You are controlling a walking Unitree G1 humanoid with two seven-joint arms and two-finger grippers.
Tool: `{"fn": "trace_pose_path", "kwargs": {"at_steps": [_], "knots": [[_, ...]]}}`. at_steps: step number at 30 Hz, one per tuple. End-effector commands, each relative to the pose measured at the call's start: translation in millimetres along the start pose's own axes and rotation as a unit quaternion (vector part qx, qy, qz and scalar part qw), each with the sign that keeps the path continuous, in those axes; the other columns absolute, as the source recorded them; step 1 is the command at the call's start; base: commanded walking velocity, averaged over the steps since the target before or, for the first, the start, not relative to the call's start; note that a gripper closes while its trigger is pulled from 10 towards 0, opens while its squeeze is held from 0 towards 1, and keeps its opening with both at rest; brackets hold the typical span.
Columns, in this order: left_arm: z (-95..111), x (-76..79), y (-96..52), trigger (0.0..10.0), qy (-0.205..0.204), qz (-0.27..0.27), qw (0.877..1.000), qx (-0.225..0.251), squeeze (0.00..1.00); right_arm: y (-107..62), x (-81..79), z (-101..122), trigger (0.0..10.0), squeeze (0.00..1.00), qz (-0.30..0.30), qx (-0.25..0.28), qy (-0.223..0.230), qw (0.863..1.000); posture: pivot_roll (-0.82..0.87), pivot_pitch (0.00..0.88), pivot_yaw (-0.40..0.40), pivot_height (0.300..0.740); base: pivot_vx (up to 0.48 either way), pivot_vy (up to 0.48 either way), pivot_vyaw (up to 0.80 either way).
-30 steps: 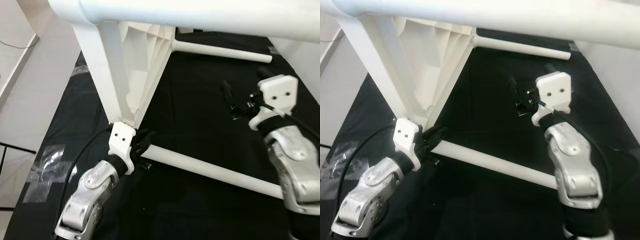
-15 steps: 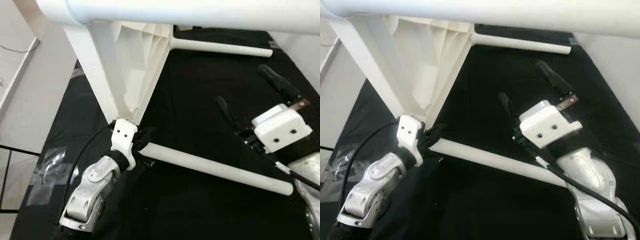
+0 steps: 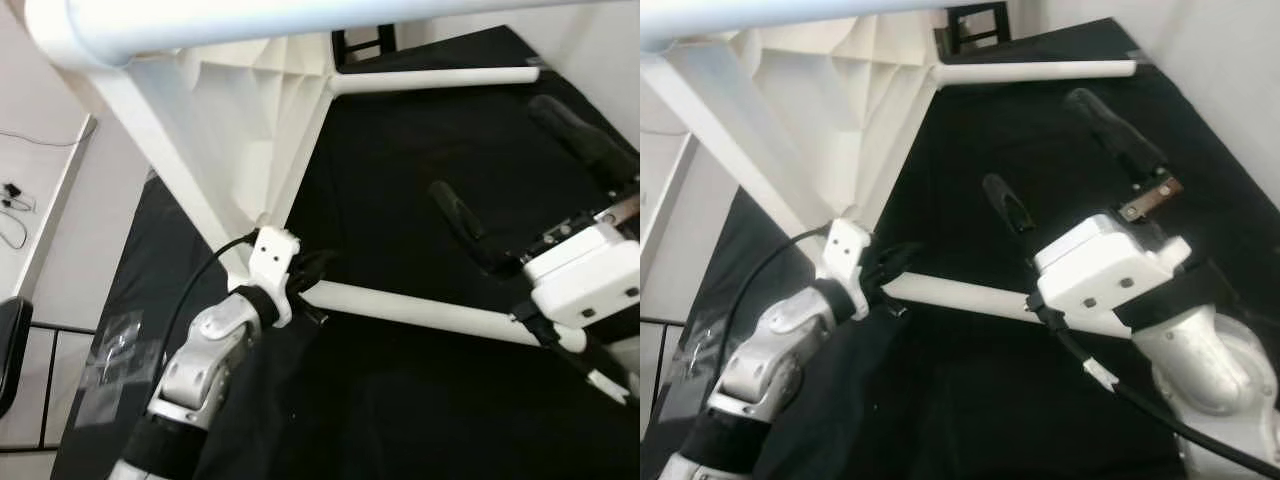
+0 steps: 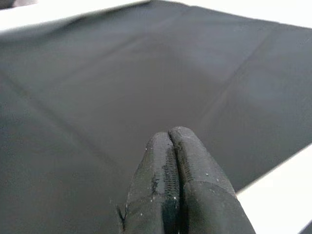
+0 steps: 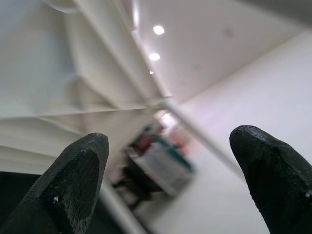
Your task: Building children table
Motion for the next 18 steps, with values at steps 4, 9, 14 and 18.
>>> {"fn": "trace_pose_path", "kwargs": {"at_steps": [4, 9, 14, 18], "knots": [[-2.3, -6.3, -1.7, 10.0, 0.001, 0.015, 1.000, -0.001, 0.00, 6.0, 1.8, 3.3, 10.0, 0.00, 0.010, 0.021, -0.023, 0.999, -0.21, 0.103, 0.193, 0.740, 0.000, 0.000, 0.00], [9.8, -2.3, 4.8, 10.0, -0.008, 0.007, 1.000, 0.027, 0.00, 24.7, 9.5, 14.9, 10.0, 0.00, 0.030, 0.069, -0.072, 0.995, -0.19, 0.085, 0.189, 0.740, 0.000, 0.000, 0.00], [8.6, 0.4, 7.1, 10.0, -0.005, -0.003, 1.000, 0.027, 0.00, 27.6, 0.9, 18.5, 10.0, 0.00, 0.081, 0.086, -0.092, 0.989, -0.19, 0.081, 0.198, 0.740, 0.000, 0.000, 0.00], [9.0, -0.6, 9.0, 10.0, 0.000, -0.005, 1.000, 0.027, 0.00, 25.5, -13.7, 17.0, 10.0, 0.00, 0.141, 0.093, -0.092, 0.981, -0.19, 0.079, 0.207, 0.740, 0.000, 0.000, 0.00]]}}
Point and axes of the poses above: a point about 5 cm out from each wrist's last joint towards the gripper, its own y axis pointing out of the wrist towards the gripper, its own z axis along the axis of the wrist's last joint, x = y × z, the point moved 5 cm from there along y, pointing out of the wrist towards the gripper, and after that the axes turned 6 degrees about y, right-handed, at the moved point
